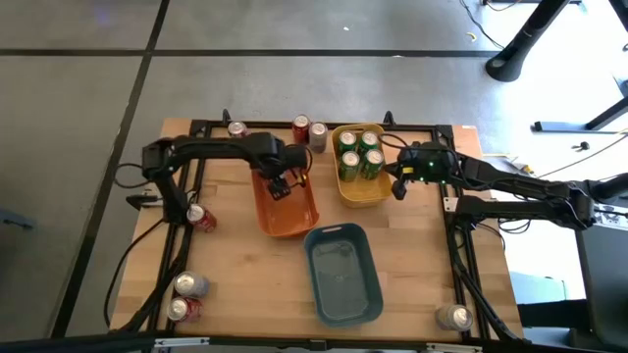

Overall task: Sort soda cans
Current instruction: Put the white soda can into the orange bin

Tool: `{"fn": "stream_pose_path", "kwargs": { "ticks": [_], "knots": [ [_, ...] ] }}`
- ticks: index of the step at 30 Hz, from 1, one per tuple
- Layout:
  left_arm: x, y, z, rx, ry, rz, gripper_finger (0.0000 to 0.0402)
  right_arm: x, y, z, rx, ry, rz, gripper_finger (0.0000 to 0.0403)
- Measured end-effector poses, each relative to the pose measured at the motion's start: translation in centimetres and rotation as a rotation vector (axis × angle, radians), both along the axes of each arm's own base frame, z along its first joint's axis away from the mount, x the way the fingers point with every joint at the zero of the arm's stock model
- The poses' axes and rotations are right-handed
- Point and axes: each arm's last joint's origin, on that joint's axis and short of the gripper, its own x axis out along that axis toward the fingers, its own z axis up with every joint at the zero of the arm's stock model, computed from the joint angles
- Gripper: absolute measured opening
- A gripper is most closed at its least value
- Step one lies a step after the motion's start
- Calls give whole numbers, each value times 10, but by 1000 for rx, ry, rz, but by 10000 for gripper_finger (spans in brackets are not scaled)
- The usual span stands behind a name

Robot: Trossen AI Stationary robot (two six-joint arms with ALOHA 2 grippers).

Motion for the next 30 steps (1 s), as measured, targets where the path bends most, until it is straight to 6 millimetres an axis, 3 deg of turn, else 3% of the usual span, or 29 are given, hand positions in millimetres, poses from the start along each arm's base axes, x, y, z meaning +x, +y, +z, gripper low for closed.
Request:
{"fn": "stream_pose_path", "kwargs": {
  "ticks": [5, 22, 30],
  "knots": [
    [2, 9, -11, -14, 39, 15, 285, 2, -1, -2, 4, 14, 1, 5],
    [2, 11, -11, -15, 43, -6, 286, 2, -1, -1, -14, 13, 12, 5],
    [2, 12, -11, -16, 41, -7, 357, 2, -1, -1, -14, 12, 12, 5]
  ]
}}
